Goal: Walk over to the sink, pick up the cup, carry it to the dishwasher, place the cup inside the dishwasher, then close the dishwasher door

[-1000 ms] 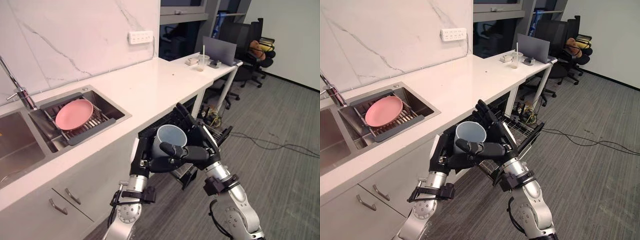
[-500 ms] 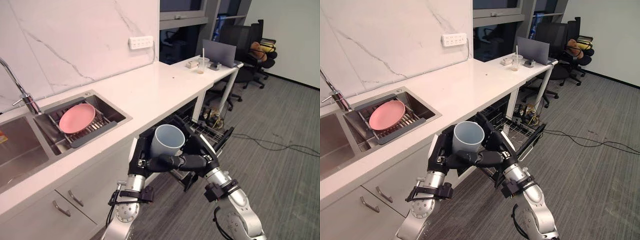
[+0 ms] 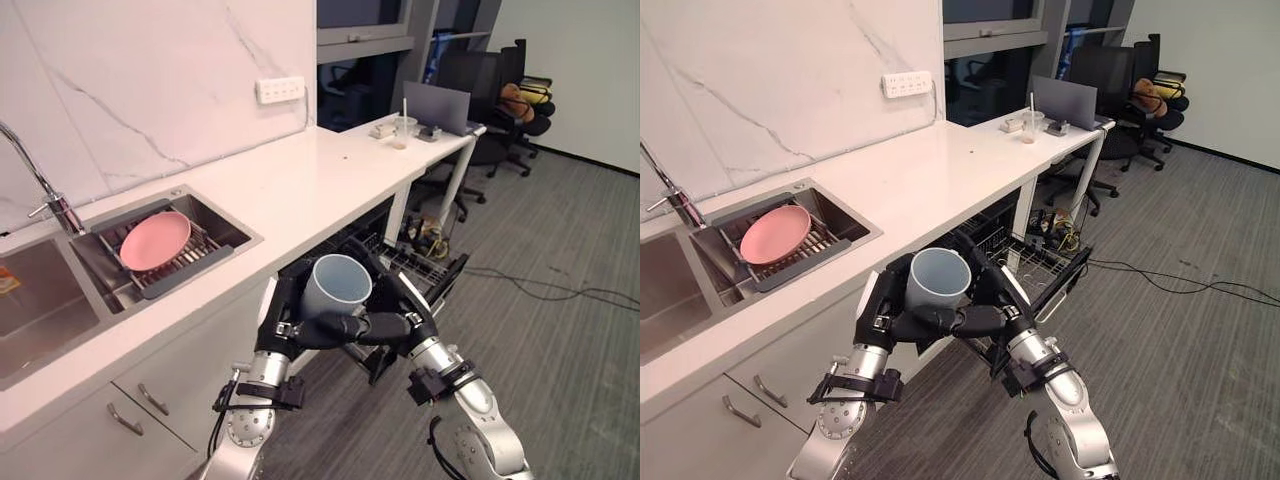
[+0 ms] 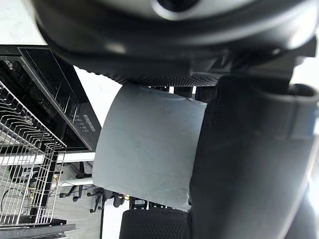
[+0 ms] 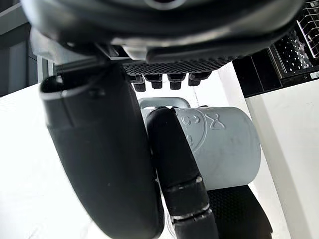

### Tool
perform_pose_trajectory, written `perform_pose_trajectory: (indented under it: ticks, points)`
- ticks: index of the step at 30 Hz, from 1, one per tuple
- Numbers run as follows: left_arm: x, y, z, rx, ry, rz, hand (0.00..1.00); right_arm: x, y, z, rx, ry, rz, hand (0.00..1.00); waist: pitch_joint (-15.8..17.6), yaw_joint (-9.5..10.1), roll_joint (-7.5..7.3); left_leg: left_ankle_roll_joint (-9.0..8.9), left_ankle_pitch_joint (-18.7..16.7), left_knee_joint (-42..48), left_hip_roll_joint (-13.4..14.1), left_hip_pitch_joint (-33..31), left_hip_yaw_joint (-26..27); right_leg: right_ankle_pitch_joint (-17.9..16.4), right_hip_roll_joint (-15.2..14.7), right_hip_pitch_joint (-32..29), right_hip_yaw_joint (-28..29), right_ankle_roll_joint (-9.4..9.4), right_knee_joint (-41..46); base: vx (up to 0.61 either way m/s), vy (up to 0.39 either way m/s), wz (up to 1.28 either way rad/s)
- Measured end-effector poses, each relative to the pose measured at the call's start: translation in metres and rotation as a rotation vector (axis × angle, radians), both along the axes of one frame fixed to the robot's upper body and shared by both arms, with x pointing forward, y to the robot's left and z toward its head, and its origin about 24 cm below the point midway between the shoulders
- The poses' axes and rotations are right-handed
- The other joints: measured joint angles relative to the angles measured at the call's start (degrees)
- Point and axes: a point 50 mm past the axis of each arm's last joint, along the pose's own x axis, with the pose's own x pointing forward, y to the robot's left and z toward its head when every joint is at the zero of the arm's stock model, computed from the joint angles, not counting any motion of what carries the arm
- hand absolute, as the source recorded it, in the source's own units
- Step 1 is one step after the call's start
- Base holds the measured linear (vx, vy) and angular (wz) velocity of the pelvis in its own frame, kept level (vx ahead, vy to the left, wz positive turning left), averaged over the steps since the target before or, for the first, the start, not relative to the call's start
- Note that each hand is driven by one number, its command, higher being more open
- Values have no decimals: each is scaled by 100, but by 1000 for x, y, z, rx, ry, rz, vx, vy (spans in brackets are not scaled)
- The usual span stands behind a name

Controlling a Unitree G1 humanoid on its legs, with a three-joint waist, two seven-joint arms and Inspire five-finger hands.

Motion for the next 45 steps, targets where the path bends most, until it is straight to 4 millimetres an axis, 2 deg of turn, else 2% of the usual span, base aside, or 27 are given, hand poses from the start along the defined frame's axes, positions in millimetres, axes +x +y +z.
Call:
perform_pose_trajectory:
  ticks: [7, 8, 26, 27, 31, 42, 45]
  points:
    - [-2, -5, 2, 19, -27, -46, 0, 0, 0, 1, 37, 4, 11, 100, -1, -5, 1, -22, 15, -1, 2, -29, 4, -1, 14, 0, 0, 1, -63, 0, 0, 0]
    - [-3, -5, 4, 18, -35, -49, 0, 0, 0, 1, 43, 5, 16, 0, -1, -9, 1, -25, 18, -1, 5, -33, 4, -1, 17, -2, 0, 1, -68, 0, 0, 0]
    - [-8, -10, 3, -3, -28, -55, 0, 1, -3, -9, 43, 23, -18, 0, -61, -4, -5, -23, 132, -8, -20, -132, -77, -41, 5, -45, -120, -37, -110, -10, -2, 2]
    - [-8, -10, 3, -3, -27, -54, 100, 1, -3, -9, 44, 23, -19, 0, -137, -4, -4, -29, 142, -8, -20, -171, -89, -44, 4, -79, -133, -40, -110, -12, -2, 5]
    - [-10, -11, 4, -1, -31, -45, 100, 1, -1, -10, 61, 27, -32, 0, -219, -1, -24, -26, 171, -8, -17, -209, -107, -42, 5, -104, -151, -38, -111, 0, 0, 4]
    - [-17, -11, 7, 10, -58, 10, 100, -1, 11, -22, 335, 161, -105, 0, -266, 15, -101, -32, 185, -7, -11, -262, -129, -26, 17, -115, -174, -36, -169, 4, 1, 1]
    - [-19, -9, 7, -10, -69, 37, 100, 0, 8, -29, 415, 210, -169, 0, -283, 20, -143, -26, 189, -7, -12, -270, -135, -24, 19, -115, -176, -32, -176, 0, 0, 0]
